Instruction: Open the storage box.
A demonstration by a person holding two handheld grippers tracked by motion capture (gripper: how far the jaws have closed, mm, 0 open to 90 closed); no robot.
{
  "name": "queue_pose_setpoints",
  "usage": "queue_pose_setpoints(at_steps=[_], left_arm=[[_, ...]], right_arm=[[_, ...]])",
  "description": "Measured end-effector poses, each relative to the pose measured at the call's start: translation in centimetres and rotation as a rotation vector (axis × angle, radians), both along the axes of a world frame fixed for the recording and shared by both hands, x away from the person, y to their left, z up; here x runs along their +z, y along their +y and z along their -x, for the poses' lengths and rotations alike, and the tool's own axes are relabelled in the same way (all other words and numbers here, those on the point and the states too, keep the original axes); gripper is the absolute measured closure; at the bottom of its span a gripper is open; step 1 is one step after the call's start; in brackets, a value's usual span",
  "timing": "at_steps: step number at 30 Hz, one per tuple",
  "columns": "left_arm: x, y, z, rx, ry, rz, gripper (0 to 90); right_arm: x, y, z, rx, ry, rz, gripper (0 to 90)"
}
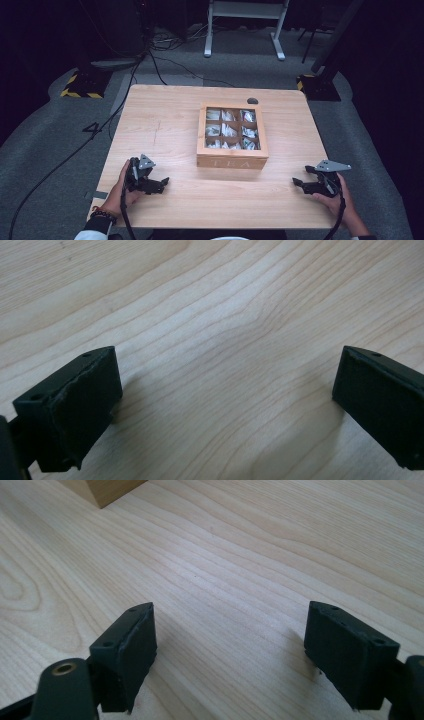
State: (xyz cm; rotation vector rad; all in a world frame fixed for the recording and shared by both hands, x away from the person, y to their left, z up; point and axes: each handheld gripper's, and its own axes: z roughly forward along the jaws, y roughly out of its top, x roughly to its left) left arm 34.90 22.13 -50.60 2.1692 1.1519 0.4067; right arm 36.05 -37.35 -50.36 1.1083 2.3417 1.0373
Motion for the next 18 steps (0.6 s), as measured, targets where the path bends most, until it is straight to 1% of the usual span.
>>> queue_pose_setpoints(at_steps=[1,2,7,8,10,11,12,13,14,16,18], left_arm=[[0.0,0.0,0.0,0.000,0.000,0.000,0.1],[0.0,-0.2,0.0,-0.021,-0.005,-0.005,0.4],[0.0,-0.2,0.1,-0.017,-0.007,-0.009,0.5],[0.0,-0.1,0.1,-0.033,-0.009,-0.011,0.5],[0.0,0.1,0.1,-0.060,-0.003,-0.006,0.5],[0.0,0.2,0.0,-0.069,-0.005,-0.009,0.4],[0.0,0.1,-0.1,-0.067,-0.008,-0.012,0.3],[0.0,0.0,-0.1,-0.063,-0.003,-0.005,0.1],[0.0,-0.1,-0.3,-0.069,-0.002,-0.005,0.1],[0.0,-0.2,-0.3,-0.067,-0.003,-0.003,0.1],[0.0,-0.3,-0.3,-0.058,0.002,-0.004,0.2]], right_arm=[[0.0,0.0,0.0,0.000,0.000,0.000,21.2],[0.0,-0.1,-0.2,0.021,0.004,0.001,21.1],[0.1,0.1,-0.4,0.023,0.010,0.012,20.4],[0.2,0.1,-0.4,0.021,0.016,0.018,20.6],[0.5,0.1,-0.6,0.042,0.045,0.034,22.6],[0.7,0.2,-0.8,0.040,0.041,0.043,23.1],[0.8,0.2,-0.9,0.054,0.034,0.026,22.7],[1.2,0.6,-1.1,0.075,0.035,-0.006,21.9],[1.5,0.9,-1.2,0.081,0.030,0.002,21.9],[2.3,1.5,-1.4,0.110,0.025,0.004,24.0],[3.1,2.2,-1.5,0.129,0.000,0.003,25.7]])
